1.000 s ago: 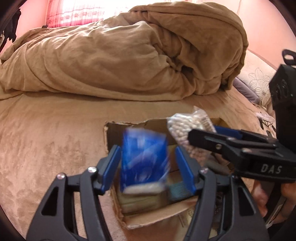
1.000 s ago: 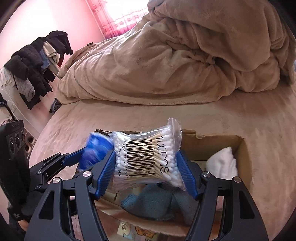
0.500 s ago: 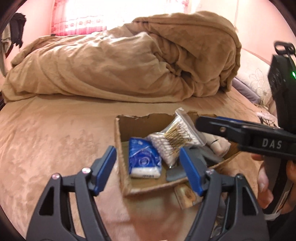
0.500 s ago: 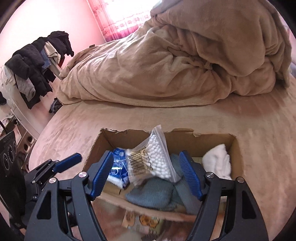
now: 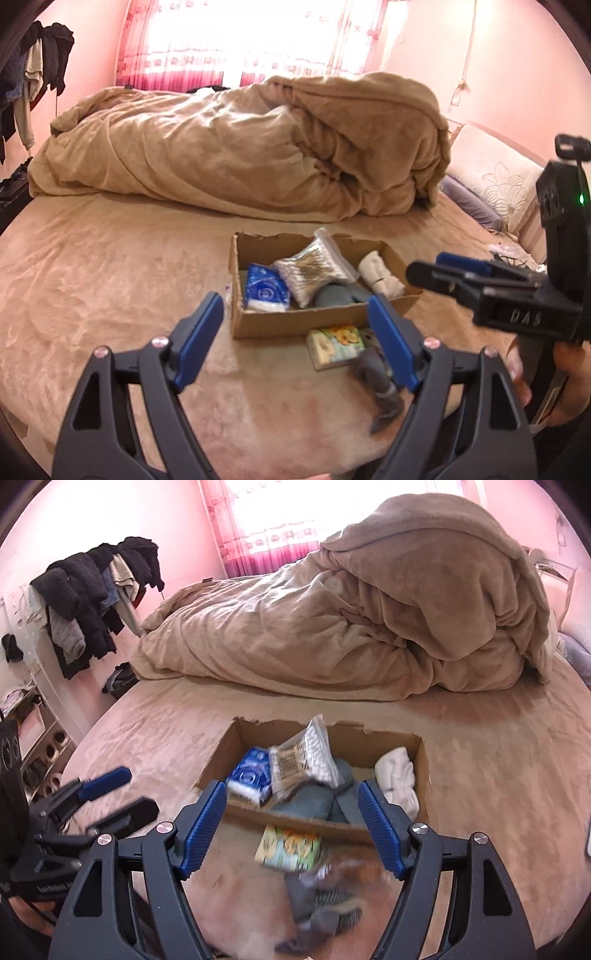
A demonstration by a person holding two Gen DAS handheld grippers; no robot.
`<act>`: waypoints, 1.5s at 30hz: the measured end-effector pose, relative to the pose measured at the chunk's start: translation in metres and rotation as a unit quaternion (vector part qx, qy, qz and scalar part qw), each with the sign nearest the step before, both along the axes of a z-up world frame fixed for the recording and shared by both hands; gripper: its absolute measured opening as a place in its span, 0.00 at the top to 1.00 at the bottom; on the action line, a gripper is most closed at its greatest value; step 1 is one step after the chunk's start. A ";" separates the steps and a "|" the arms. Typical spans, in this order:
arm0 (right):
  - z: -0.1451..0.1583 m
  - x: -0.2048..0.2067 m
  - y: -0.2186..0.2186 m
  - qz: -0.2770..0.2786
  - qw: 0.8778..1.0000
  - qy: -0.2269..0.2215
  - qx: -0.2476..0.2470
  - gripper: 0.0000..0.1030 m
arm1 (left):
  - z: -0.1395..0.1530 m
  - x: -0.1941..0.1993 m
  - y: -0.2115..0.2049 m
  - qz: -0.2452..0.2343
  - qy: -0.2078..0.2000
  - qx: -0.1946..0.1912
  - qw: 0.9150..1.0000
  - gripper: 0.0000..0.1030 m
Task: Organize objects
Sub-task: 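Grasp the dark grey sock with the right tool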
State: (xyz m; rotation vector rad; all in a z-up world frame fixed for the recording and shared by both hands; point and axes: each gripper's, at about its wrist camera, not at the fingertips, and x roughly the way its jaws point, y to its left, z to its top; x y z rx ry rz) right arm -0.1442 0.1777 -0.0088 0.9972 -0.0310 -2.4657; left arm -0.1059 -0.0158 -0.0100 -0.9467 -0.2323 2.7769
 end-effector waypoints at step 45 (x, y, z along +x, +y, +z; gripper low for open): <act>-0.115 0.043 0.020 0.040 0.993 -0.087 0.073 0.29 | -0.094 0.031 0.035 0.014 -0.106 -0.018 0.994 0.14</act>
